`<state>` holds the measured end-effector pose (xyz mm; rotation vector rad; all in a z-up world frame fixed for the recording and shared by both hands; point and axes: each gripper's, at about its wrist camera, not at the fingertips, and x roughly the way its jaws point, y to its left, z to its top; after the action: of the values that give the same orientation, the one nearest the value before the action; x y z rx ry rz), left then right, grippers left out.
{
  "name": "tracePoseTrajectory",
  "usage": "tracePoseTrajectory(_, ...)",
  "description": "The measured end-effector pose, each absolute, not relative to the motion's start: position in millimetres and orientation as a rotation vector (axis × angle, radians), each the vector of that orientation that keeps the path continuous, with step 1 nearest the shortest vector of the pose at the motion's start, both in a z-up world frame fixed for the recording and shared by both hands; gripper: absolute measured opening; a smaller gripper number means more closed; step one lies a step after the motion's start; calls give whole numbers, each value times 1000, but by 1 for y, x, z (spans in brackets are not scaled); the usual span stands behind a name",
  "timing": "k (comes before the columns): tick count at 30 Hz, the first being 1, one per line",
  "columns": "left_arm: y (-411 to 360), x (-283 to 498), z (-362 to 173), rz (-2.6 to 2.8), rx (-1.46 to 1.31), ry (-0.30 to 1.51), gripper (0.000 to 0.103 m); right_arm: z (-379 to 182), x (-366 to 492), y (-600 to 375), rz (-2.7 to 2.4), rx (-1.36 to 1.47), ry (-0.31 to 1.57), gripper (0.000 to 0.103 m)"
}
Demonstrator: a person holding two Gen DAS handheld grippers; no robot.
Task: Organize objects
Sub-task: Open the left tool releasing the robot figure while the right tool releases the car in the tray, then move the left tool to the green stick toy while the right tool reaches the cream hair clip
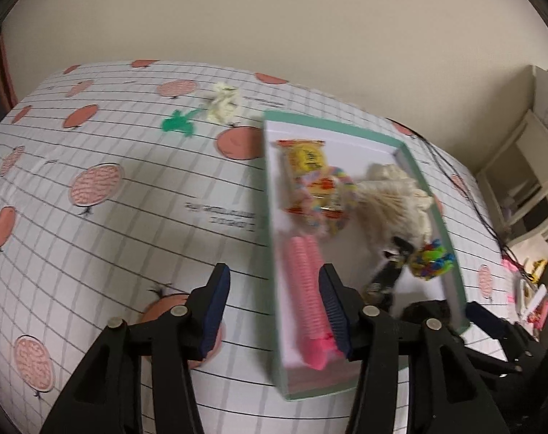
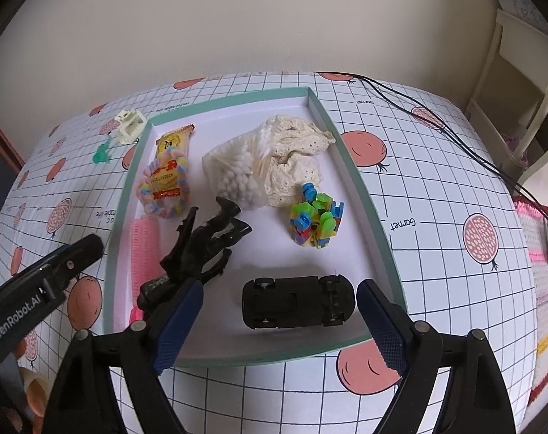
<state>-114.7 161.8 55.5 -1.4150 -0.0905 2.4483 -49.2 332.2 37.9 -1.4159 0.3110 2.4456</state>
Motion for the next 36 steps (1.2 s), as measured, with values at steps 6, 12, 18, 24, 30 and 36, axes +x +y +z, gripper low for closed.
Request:
tracePoseTrajectory(6,143,-122,51,2498,-1451,-93,62,39,-51,330,2453,-1400,305,91)
tracePoseTrajectory(12,127,-125,46,2541,-1481,-110,79,40,-52,327,2465,-1390,298,102)
tracePoseTrajectory(18,113,-127,41,2616,-1489,-121,103,41,-53,325,2478,-1373,305,103)
tracePoseTrajectory(24,103,-129,42,2649,-1482,-151,103,40,-53,323,2481,-1371,310,103)
tracePoseTrajectory(30,101,-130,42,2659,-1479,-151,103,40,-54,322,2481,-1373,310,103)
tracePoseTrajectory(36,102,-128,44,2652,-1467,-146,103,41,-54,321,2480,-1372,301,103)
